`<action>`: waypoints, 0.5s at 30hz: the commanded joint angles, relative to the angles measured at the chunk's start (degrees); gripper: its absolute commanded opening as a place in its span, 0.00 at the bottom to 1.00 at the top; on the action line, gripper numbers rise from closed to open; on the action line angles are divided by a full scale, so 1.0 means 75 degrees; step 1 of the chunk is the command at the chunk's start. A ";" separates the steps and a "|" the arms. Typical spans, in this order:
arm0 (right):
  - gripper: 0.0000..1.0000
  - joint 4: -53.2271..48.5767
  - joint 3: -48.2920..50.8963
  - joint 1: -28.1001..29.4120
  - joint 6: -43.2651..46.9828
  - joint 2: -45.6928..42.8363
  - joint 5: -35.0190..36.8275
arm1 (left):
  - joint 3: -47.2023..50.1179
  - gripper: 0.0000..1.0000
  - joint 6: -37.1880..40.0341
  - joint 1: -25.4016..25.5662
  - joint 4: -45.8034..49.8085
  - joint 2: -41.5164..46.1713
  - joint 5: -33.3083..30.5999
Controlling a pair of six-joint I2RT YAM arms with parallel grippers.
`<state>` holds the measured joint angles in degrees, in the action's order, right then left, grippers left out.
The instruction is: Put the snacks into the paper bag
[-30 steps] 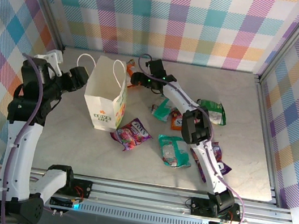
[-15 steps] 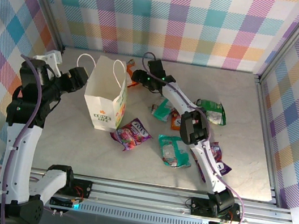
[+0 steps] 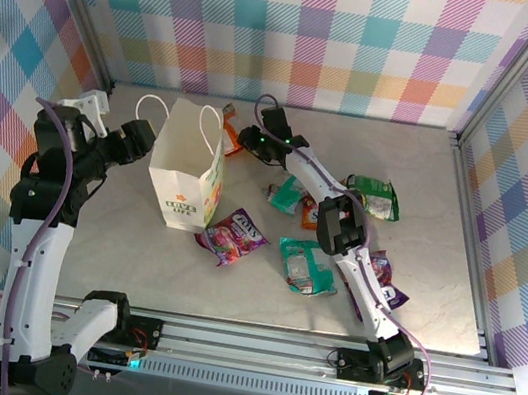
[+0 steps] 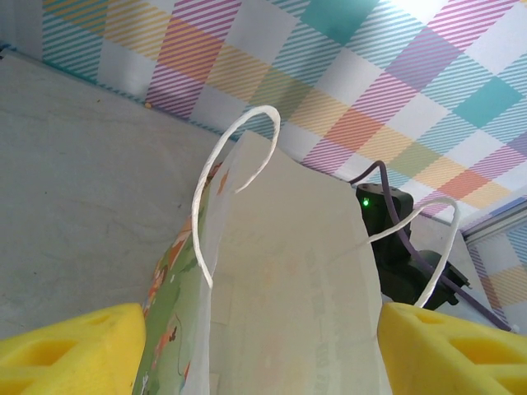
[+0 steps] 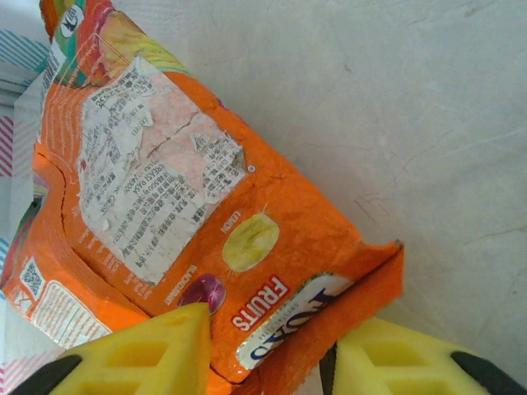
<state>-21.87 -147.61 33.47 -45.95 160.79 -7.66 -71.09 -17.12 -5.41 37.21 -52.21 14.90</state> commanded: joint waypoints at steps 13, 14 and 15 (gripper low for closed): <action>0.13 -0.0691 0.0258 0.0008 0.0488 -0.0386 0.0506 | -0.0364 0.75 -0.0024 -0.0059 0.0394 0.0344 -0.0169; 0.13 -0.0803 0.0319 0.0002 0.0518 -0.0482 0.0586 | -0.0359 0.75 -0.0023 -0.0064 0.0392 0.0364 -0.0199; 0.12 -0.0952 0.0361 0.0002 0.0558 -0.0588 0.0700 | -0.0365 0.75 -0.0043 -0.0064 0.0394 0.0380 -0.0217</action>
<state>-22.63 -146.67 33.45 -43.68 159.94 -5.85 -72.25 -17.15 -5.41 39.09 -50.57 13.91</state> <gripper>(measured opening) 0.129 0.751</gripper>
